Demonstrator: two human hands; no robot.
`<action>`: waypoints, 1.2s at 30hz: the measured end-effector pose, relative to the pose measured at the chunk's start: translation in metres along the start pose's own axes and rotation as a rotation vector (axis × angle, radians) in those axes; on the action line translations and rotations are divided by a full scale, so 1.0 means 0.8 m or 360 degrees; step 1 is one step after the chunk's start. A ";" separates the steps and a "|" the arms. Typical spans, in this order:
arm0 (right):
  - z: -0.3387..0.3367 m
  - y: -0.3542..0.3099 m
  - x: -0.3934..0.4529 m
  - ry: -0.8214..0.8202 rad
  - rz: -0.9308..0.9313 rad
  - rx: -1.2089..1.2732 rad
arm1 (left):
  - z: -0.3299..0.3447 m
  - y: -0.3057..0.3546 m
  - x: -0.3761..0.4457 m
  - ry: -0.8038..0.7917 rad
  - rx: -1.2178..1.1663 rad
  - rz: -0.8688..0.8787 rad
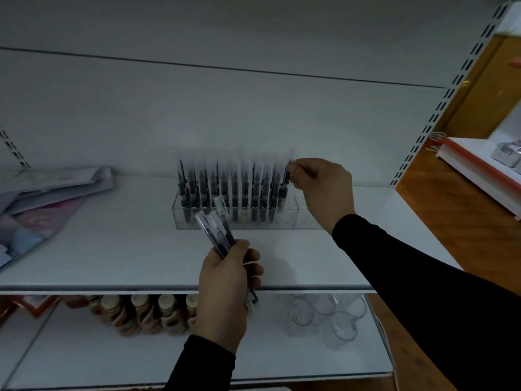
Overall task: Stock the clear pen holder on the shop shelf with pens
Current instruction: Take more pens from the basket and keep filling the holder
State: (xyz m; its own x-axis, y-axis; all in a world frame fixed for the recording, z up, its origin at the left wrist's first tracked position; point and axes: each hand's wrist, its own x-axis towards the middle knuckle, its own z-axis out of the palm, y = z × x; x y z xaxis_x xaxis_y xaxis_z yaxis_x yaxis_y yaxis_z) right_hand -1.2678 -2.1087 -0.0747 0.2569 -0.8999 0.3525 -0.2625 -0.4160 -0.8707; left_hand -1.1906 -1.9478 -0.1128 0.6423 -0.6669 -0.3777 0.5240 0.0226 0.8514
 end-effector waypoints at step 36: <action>-0.027 0.002 -0.068 -0.0537 0.0682 0.0572 | 0.012 -0.018 -0.016 -0.0432 0.0408 -0.0098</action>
State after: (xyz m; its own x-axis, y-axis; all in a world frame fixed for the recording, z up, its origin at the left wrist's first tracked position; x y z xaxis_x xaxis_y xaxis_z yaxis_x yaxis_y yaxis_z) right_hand -1.3021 -2.0630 -0.0881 0.4918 -0.8613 -0.1273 -0.0940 0.0929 -0.9912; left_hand -1.2121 -1.9467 -0.1168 0.4244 -0.8351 -0.3499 0.3781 -0.1877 0.9065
